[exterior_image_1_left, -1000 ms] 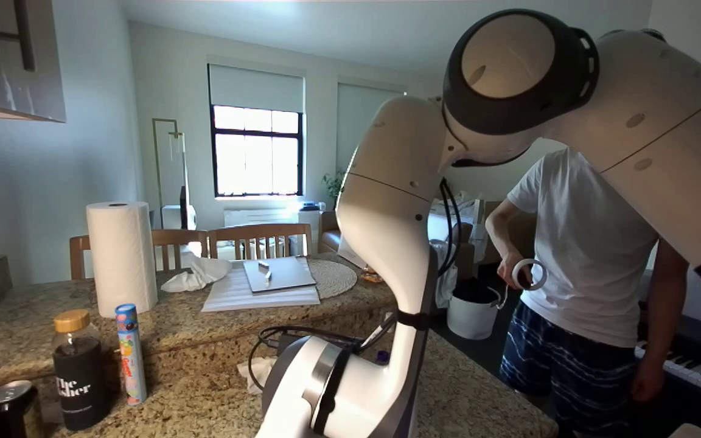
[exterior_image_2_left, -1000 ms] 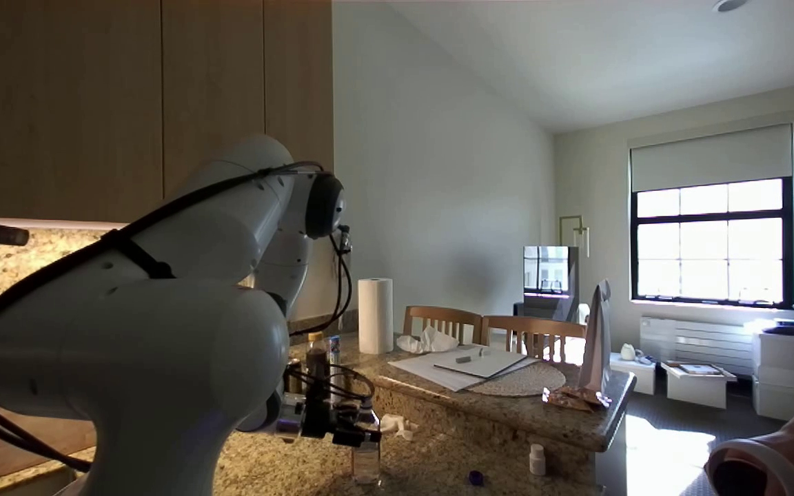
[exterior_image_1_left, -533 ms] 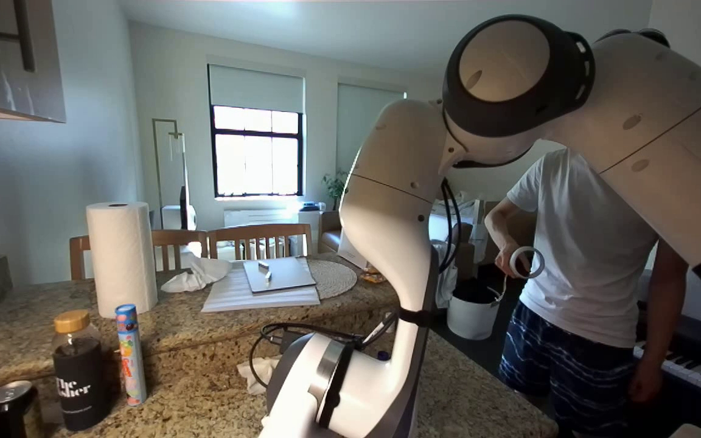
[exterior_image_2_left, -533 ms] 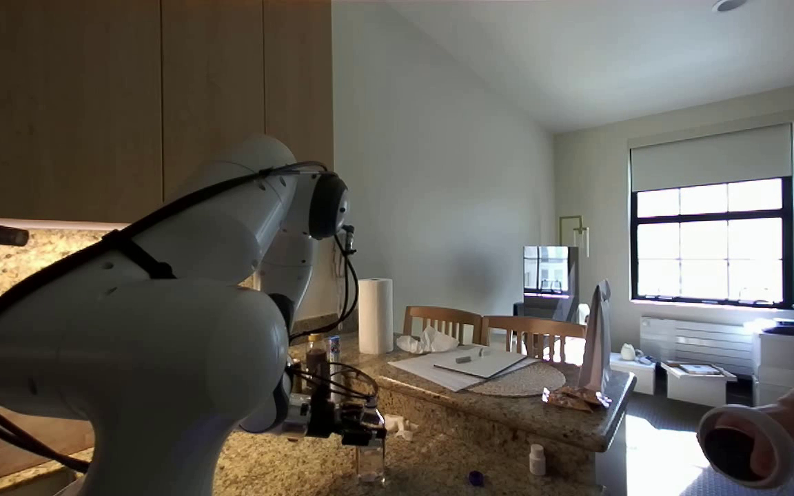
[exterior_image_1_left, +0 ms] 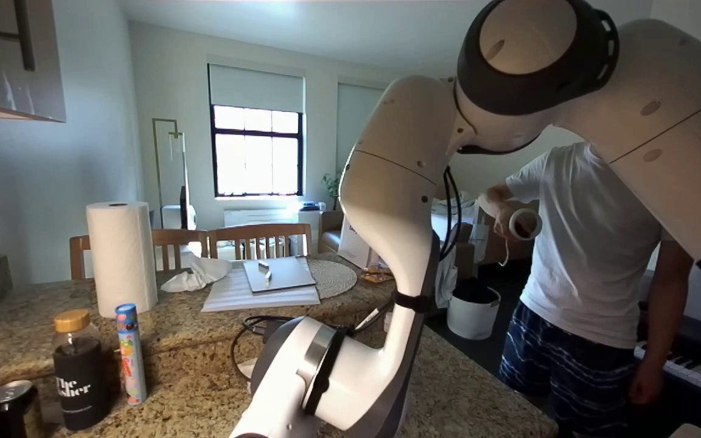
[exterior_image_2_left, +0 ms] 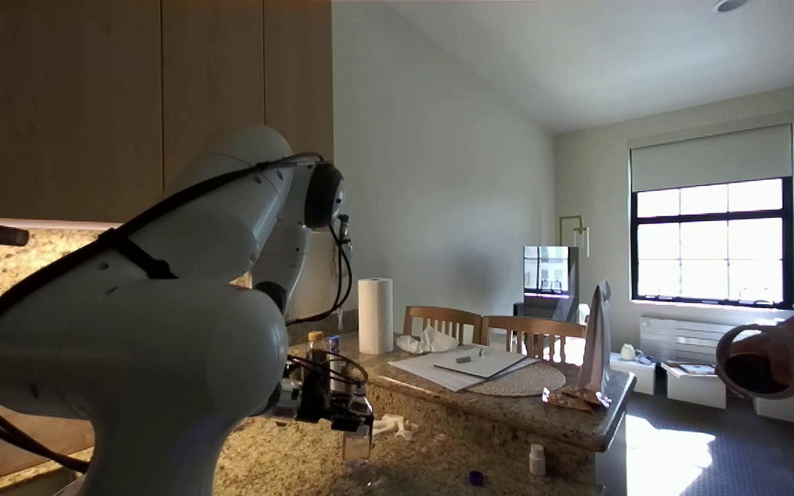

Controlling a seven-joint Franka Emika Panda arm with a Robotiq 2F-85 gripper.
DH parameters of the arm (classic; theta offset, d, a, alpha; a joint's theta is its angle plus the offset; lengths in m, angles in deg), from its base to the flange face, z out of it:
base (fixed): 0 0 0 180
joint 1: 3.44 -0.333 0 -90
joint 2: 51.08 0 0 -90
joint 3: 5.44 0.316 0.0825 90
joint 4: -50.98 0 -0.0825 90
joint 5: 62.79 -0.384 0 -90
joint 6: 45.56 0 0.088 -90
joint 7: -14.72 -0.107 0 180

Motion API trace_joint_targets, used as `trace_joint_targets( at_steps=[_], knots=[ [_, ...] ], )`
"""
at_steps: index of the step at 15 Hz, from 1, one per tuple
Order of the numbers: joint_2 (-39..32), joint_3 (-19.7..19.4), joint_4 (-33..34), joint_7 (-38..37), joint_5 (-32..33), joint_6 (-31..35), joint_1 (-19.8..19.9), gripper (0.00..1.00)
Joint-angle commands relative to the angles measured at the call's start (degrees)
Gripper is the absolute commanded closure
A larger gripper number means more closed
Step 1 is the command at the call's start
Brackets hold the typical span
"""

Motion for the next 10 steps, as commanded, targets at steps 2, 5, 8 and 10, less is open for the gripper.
trace_joint_targets(
  at_steps=[2, 5, 8, 10],
  knots=[
    [8.15, 0.05, -3.74, 7.8, -0.74, 1.33, 1.04, 0.68],
    [9.51, -0.42, -4.1, 10.42, -0.7, 1.44, 1.04, 0.68],
    [8.65, -0.77, -3.42, 10.51, -1.28, 0.5, 0.62, 0.68],
    [5.93, -1.69, -2.34, 8.56, -0.5, -1.25, -0.1, 0.68]
  ],
)
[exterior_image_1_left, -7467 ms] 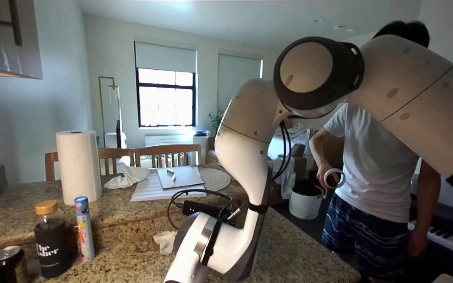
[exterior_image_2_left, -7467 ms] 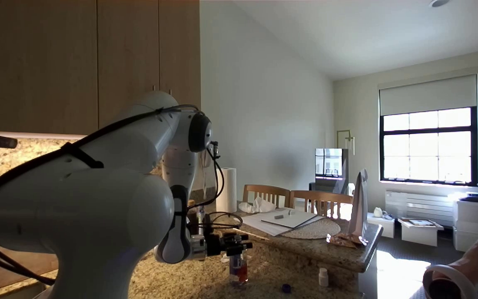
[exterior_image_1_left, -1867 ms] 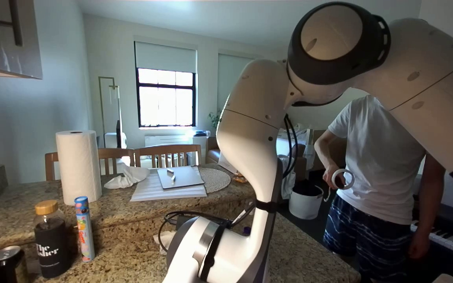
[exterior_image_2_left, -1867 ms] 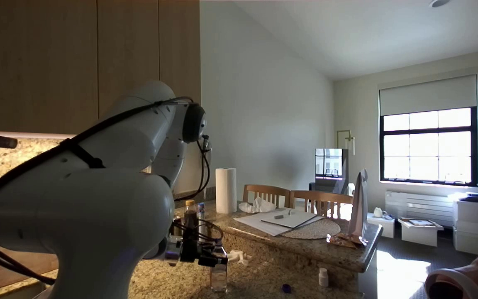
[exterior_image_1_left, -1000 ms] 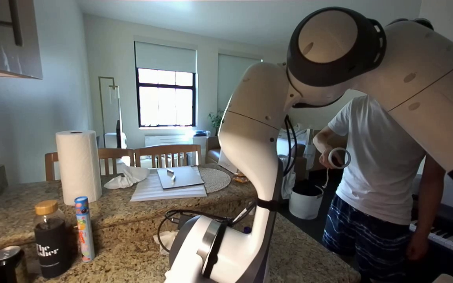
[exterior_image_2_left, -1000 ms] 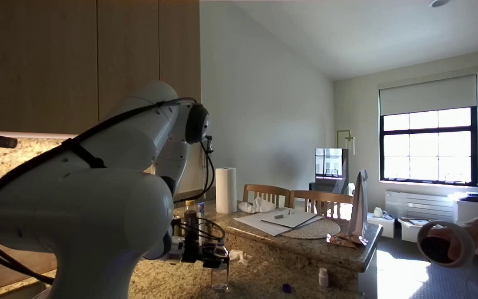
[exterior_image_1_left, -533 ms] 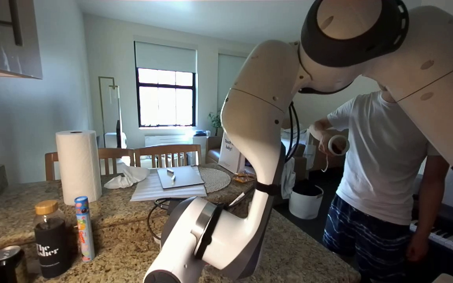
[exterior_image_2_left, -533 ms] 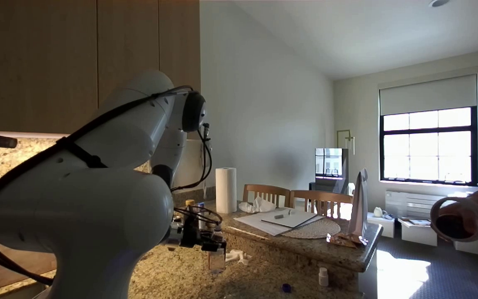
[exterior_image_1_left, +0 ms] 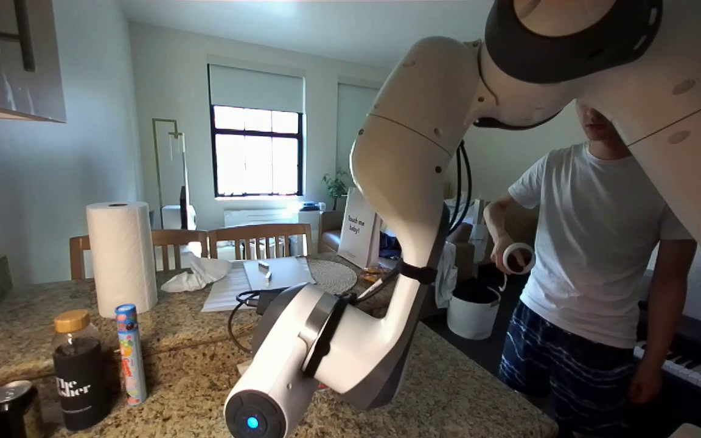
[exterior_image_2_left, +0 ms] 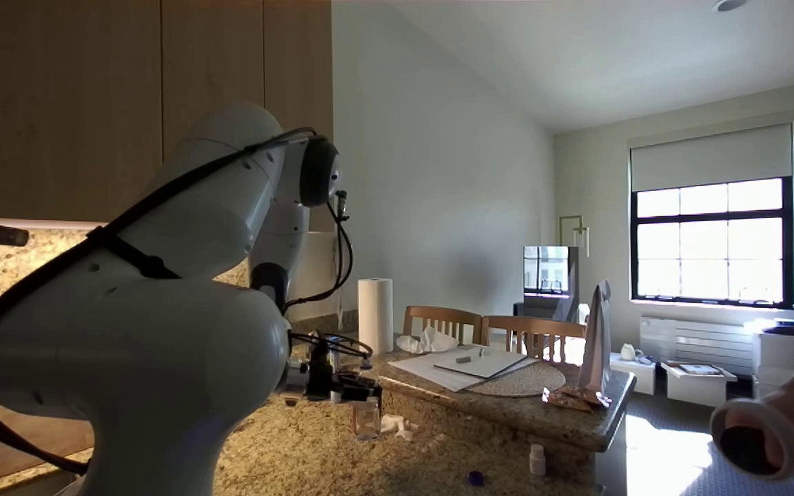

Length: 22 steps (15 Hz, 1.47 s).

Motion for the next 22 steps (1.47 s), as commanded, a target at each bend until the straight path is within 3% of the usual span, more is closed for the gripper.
trace_joint_targets(
  at_steps=[1, 10, 11, 12, 13, 16, 22],
  knots=[
    [-1.85, -1.69, -0.23, -1.25, 0.78, -2.02, -0.35, 0.68],
    [-11.96, -6.36, 3.74, -8.32, 9.42, -7.62, -0.47, 0.68],
    [-12.48, -6.3, 4.13, -9.39, 9.75, -7.72, -0.22, 0.58],
    [-12.92, -6.27, 4.49, -10.27, 9.81, -7.78, -0.07, 0.18],
    [-13.33, -6.23, 4.88, -10.92, 9.58, -7.84, 0.04, 0.17],
    [-14.03, -6.29, 5.55, -12.18, 9.35, -8.58, -0.01, 0.0],
    [-11.99, -6.15, 4.31, -12.66, 14.19, -10.61, -1.65, 0.0]
  ],
)
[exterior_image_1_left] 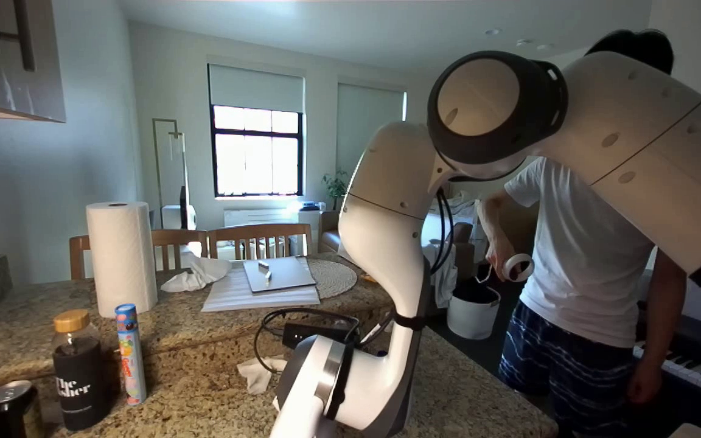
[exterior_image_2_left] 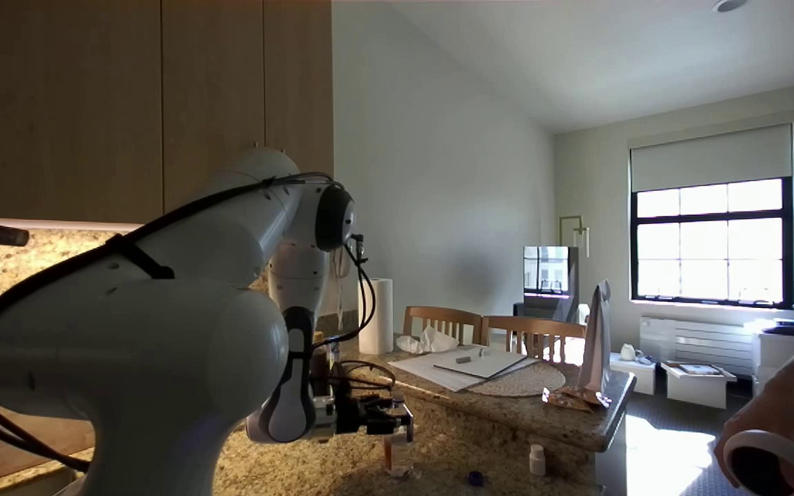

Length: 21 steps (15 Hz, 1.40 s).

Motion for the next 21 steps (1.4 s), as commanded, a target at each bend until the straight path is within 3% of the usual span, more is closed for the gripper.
trace_joint_targets(
  at_steps=[1, 5, 14, 21],
  knots=[
    [2.16, 0.2, -2.51, -1.76, 5.23, -2.28, -1.68, 0.0],
    [2.74, 1.15, -4.24, -0.65, 9.42, -4.85, -4.43, 0.0],
    [4.41, 1.84, -6.21, 0.55, 11.11, -5.61, -6.17, 0.0],
    [7.54, 2.97, -14.2, -5.47, 12.57, -10.88, -7.49, 0.0]
  ],
)
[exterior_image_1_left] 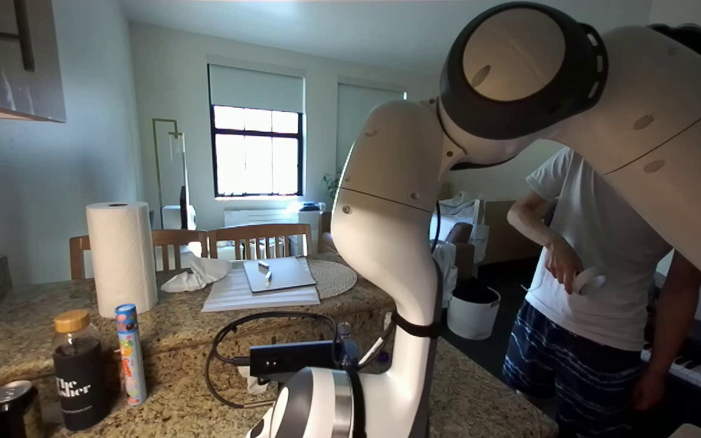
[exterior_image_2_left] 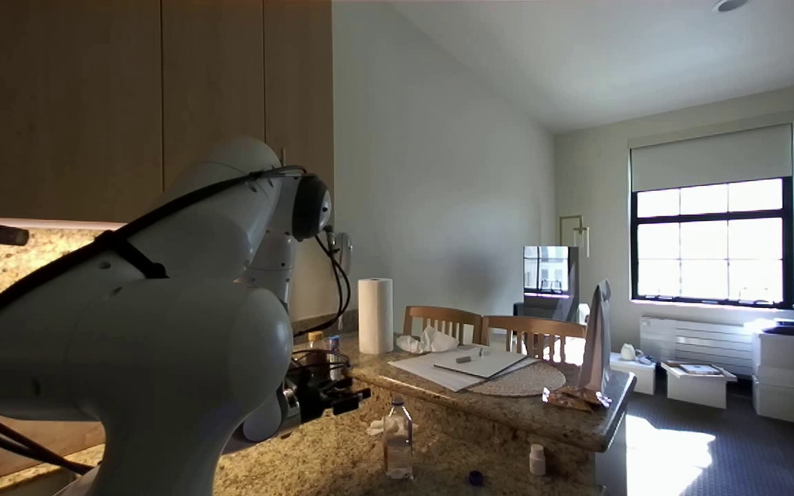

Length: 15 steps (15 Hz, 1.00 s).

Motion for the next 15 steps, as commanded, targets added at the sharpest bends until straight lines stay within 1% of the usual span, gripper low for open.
trace_joint_targets(
  at_steps=[1, 3, 6, 8, 10, 12, 15],
  knots=[
    [3.63, 1.13, -6.94, -7.17, 1.46, -5.46, -0.32, 0.0],
    [3.29, 1.73, -7.28, -11.37, 0.54, -9.43, -0.26, 0.0],
    [2.23, 2.45, -7.36, -15.42, -1.0, -15.37, -0.17, 0.0],
    [1.37, 2.02, -7.46, -15.92, -1.02, -20.11, -0.89, 0.0],
    [0.81, 1.7, -7.49, -14.81, -0.91, -25.2, -1.92, 0.0],
    [-0.1, 2.34, -6.92, -15.08, -2.7, -29.63, -2.03, 0.0],
    [-1.33, 3.95, -6.18, -16.42, -8.48, -35.32, -1.6, 0.0]
  ],
)
